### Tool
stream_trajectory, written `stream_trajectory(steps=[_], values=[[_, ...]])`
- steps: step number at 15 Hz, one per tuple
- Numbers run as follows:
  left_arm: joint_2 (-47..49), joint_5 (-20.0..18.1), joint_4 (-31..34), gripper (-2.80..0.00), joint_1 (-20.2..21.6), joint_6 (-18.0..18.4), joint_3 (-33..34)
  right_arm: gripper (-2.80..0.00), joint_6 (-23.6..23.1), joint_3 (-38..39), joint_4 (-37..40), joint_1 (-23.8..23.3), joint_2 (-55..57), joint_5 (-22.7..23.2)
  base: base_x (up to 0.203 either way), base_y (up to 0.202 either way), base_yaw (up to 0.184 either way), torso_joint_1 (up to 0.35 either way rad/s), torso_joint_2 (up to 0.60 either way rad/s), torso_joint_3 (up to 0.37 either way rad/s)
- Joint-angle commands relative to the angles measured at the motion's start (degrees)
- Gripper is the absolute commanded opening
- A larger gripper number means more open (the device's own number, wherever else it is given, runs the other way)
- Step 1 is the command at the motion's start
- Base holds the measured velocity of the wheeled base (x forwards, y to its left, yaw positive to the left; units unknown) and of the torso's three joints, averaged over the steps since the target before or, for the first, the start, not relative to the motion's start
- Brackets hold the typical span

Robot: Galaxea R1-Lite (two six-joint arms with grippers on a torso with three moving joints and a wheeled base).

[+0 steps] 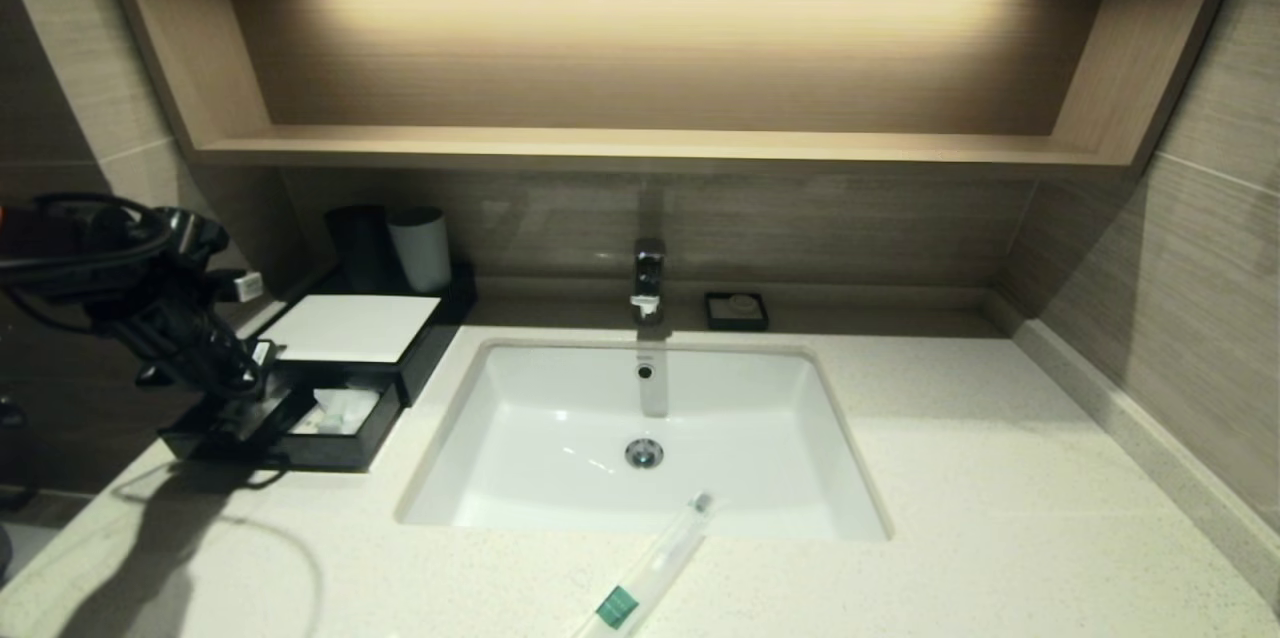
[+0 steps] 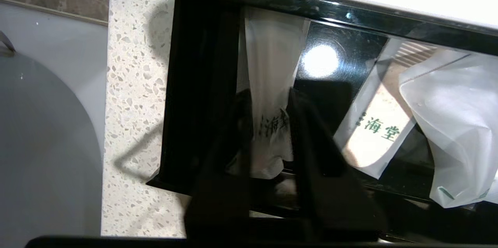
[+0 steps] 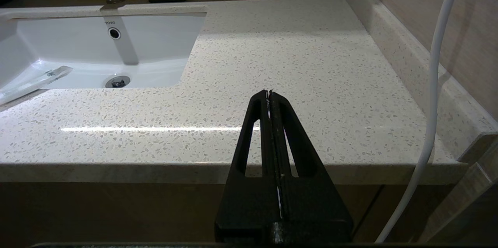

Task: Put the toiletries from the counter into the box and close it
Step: Place the bathroom toiletry into the drawer

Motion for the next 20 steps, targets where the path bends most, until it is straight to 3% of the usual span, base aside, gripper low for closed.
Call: stream_trajectory(steps=[1, 12, 18, 19, 20], values=[[-0.35, 0.02, 0.2, 0.0, 0.18, 0.31, 0.02, -2.8, 0.03, 0.0, -0.02, 0.0, 0.06, 0.01, 0.0, 0.0, 0.0, 0.0, 0.0, 0.0], [-6.11, -0.93, 0.13, 0.0, -0.35, -0.3, 0.61, -2.8, 0.03, 0.0, -0.02, 0.0, 0.06, 0.01, 0.0, 0.0, 0.0, 0.0, 0.0, 0.0], [-16.34, -5.81, 1.05, 0.0, -2.28, -2.52, 4.46, -2.8, 0.03, 0.0, -0.02, 0.0, 0.06, 0.01, 0.0, 0.0, 0.0, 0.0, 0.0, 0.0], [-18.12, -6.48, 0.83, -2.8, -3.5, -2.67, 6.81, -2.8, 0.07, 0.0, -0.02, 0.0, 0.06, 0.01, 0.0, 0.0, 0.0, 0.0, 0.0, 0.0], [-19.93, -7.67, 0.6, -2.8, -5.23, -2.6, 9.05, -2.8, 0.03, 0.0, -0.02, 0.0, 0.06, 0.01, 0.0, 0.0, 0.0, 0.0, 0.0, 0.0]])
